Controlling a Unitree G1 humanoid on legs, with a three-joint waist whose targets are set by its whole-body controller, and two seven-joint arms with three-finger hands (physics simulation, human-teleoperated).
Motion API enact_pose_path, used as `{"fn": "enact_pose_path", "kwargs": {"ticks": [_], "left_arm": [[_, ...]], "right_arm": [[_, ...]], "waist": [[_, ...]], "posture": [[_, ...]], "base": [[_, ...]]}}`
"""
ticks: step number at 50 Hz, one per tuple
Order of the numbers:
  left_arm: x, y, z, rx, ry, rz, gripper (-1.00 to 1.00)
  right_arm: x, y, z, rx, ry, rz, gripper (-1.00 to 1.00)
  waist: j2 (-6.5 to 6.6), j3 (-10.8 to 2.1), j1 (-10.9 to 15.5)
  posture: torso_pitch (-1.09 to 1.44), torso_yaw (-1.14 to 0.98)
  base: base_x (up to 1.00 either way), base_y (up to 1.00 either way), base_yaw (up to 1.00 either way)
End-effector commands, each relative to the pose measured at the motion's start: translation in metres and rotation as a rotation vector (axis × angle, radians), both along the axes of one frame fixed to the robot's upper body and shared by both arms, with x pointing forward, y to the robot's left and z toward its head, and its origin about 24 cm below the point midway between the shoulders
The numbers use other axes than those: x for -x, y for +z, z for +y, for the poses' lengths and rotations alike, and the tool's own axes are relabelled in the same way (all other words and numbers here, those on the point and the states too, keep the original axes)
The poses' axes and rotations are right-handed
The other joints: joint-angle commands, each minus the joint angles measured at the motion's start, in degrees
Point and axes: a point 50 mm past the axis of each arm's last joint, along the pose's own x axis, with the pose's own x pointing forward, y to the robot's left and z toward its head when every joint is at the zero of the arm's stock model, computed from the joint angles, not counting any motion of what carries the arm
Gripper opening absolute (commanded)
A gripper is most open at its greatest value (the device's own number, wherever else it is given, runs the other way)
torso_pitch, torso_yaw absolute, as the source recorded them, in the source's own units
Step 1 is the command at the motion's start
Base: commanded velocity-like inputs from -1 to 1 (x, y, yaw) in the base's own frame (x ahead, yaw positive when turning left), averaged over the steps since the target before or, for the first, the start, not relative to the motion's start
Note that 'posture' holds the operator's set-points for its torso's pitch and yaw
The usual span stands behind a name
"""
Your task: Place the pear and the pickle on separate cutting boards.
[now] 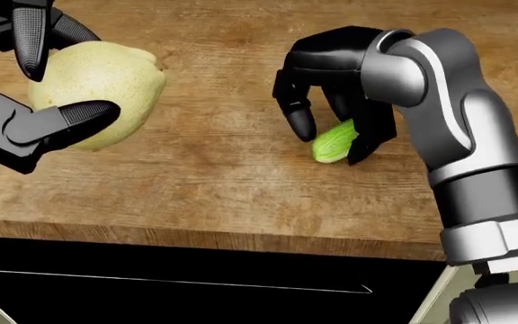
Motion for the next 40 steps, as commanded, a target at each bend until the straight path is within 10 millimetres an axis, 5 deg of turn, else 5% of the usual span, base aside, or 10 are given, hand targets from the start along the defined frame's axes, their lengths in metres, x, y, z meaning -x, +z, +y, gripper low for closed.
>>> {"fn": "enact_pose_path", "kwargs": {"ticks": [1, 8, 33, 34, 40], "left_arm": [[0.007, 0.013, 0.001, -0.007, 0.014, -0.083, -1.0], [0.007, 0.016, 0.006, -0.003, 0.029, -0.09, -1.0], [0.009, 0.027, 0.009, 0.001, 0.039, -0.111, -1.0], [0.009, 0.027, 0.009, 0.001, 0.039, -0.111, -1.0], [0.009, 0.029, 0.008, -0.001, 0.037, -0.114, -1.0]], "right_arm": [[0.003, 0.031, -0.004, -0.025, -0.003, -0.108, -1.0], [0.016, 0.06, -0.01, -0.064, -0.01, -0.179, -1.0], [0.026, 0.096, -0.014, -0.168, -0.012, -0.315, -1.0], [0.026, 0.095, -0.014, -0.168, -0.011, -0.316, -1.0], [0.027, 0.097, -0.014, -0.17, -0.006, -0.323, -1.0]], "waist": [[0.13, -1.92, -0.07], [0.23, -1.57, -0.18], [0.27, -1.11, -0.51], [0.62, -2.42, -0.5], [-0.12, -2.62, 0.62]], "posture": [[0.0, 0.0], [0.0, 0.0], [0.0, 0.0], [0.0, 0.0], [0.0, 0.0]], "base": [[0.0, 0.0, 0.0], [0.0, 0.0, 0.0], [0.0, 0.0, 0.0], [0.0, 0.06, 0.0], [0.0, 0.22, 0.0]]}}
